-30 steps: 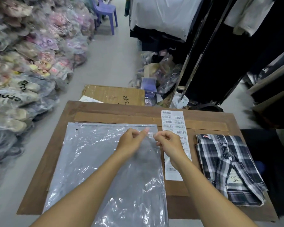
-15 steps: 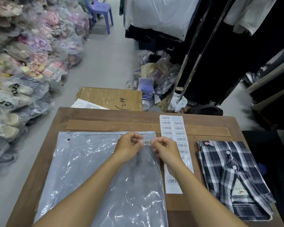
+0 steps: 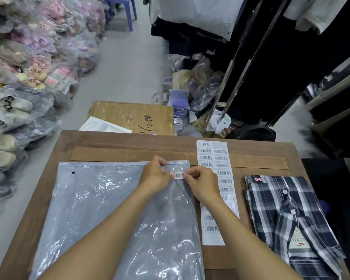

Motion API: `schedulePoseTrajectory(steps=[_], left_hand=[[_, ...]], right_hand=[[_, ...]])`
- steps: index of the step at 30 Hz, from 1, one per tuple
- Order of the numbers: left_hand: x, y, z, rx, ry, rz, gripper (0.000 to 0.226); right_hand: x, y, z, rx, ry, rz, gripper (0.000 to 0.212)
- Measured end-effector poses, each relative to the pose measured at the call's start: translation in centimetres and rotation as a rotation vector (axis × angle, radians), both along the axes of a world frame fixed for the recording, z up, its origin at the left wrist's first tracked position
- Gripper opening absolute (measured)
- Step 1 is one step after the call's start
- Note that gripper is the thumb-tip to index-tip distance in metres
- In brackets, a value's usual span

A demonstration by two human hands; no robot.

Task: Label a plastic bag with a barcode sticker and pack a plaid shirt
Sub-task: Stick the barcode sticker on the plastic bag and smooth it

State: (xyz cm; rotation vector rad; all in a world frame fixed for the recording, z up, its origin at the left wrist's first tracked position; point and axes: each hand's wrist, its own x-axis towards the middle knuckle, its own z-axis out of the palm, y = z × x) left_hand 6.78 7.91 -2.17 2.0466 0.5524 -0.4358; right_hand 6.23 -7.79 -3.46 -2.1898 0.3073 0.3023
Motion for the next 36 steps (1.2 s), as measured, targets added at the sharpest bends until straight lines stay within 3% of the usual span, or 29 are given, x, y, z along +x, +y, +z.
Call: schedulePoseTrajectory(steps=[12,27,33,36], left_hand=[[-0.1,-0.4,0.0,0.077,-0.007,-0.012,0.037],[-0.8,-0.8,-0.2,0.114,-0.069,0.029,0.037],[-0.6,0.1,-0.5,0.155,-0.105,0.013,0.051],[-0.5,0.3,-0.9,0.155,-0.102,-0.017,0.051]], right_hand=[[-0.9,0.1,-0.2,-0.071,-0.075,0.045,0.016],[-1.3,0.6,-0.3,-0.101,-0.102,0.026,0.002],[-0.3,-0.2,0.0,-0.055,-0.034,-0.048,0.033],[0.4,-0.5,0.1,-0.009,0.046,-0.065,0.037]])
